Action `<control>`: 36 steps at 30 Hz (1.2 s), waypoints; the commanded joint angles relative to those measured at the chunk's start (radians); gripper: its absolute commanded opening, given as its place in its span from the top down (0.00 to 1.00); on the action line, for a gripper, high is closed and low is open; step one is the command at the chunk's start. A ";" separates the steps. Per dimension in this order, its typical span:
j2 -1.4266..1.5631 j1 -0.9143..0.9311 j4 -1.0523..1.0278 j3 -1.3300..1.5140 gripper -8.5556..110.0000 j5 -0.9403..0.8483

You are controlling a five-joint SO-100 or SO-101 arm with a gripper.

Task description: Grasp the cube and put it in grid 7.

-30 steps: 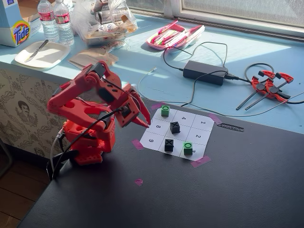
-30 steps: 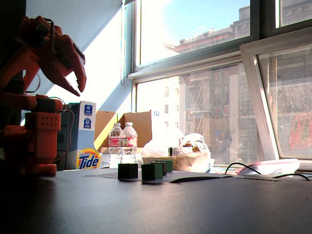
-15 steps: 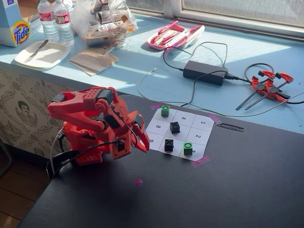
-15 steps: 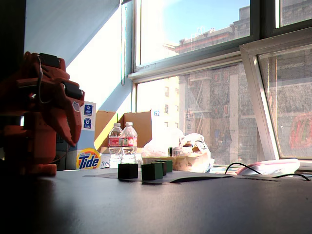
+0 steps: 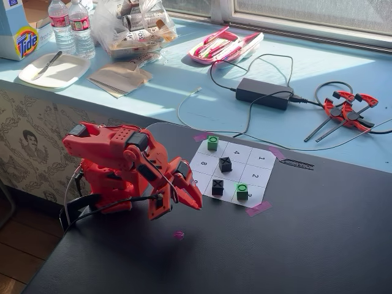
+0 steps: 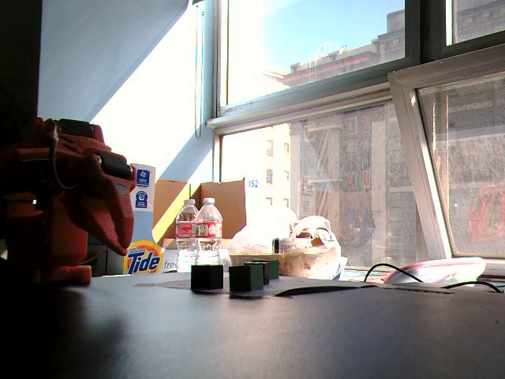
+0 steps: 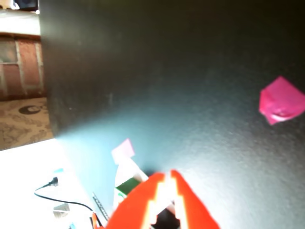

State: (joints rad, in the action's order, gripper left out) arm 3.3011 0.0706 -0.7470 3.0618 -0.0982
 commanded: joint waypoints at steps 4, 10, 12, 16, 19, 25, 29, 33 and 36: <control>0.002 0.018 -0.012 0.069 0.93 0.002; 0.002 0.038 -0.037 0.069 0.92 0.015; 0.002 0.038 -0.037 0.069 0.92 0.015; 0.002 0.038 -0.037 0.069 0.93 0.015; 0.002 0.038 -0.037 0.069 0.93 0.015; 0.002 0.038 -0.037 0.069 0.93 0.015; 0.002 0.038 -0.037 0.069 0.93 0.015; 0.002 0.038 -0.037 0.069 0.93 0.015; 0.002 0.038 -0.037 0.069 0.93 0.015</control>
State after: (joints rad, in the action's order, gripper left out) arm 3.3011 0.1089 -0.7793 3.0618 -0.0874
